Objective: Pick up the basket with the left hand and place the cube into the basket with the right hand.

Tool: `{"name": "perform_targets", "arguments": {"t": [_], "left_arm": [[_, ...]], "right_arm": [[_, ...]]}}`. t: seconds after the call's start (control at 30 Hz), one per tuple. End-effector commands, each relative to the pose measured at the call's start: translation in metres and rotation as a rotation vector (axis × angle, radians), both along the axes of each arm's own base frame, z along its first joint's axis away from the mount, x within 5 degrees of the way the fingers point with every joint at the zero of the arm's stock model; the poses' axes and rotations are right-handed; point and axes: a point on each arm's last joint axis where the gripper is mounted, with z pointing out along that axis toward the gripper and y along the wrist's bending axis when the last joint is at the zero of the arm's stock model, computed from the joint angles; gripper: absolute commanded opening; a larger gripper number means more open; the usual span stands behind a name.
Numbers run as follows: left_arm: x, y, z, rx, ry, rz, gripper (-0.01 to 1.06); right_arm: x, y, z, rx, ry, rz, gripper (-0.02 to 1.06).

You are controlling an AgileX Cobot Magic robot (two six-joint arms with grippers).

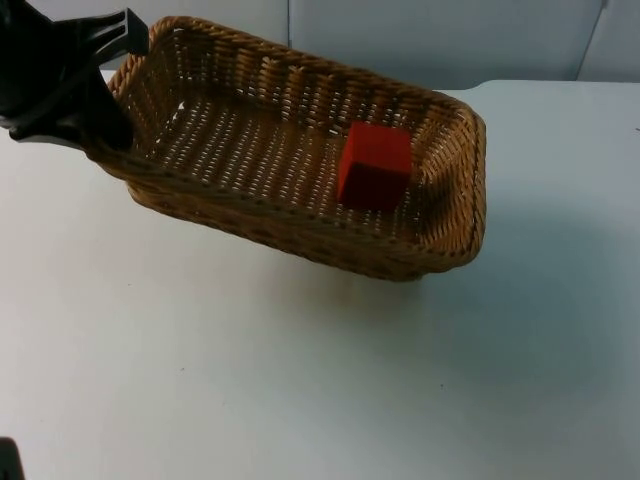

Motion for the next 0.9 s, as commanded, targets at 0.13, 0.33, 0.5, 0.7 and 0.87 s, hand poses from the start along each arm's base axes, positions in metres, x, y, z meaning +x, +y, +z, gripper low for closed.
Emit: {"name": "perform_targets", "arguments": {"t": [0.13,0.33,0.5,0.7,0.87], "left_arm": [[0.000,-0.001,0.007,-0.033,-0.019,0.034,0.00],[0.000,-0.001,0.007,-0.033,-0.019,0.034,0.00],[0.000,-0.001,0.007,-0.033,-0.019,0.034,0.00],[0.000,-0.001,0.007,-0.033,-0.019,0.034,0.00],[0.001,0.000,0.007,-0.032,-0.023,0.037,0.00]], "right_arm": [[-0.018,-0.079,0.039,0.041,-0.045,-0.344,0.87],[-0.060,-0.150,0.077,0.099,-0.095,-0.563,0.82],[-0.105,-0.188,0.110,0.167,-0.205,-0.702,0.78],[-0.156,-0.201,0.139,0.177,-0.326,-0.762,0.76],[-0.176,-0.200,0.149,0.186,-0.371,-0.762,0.76]]}}
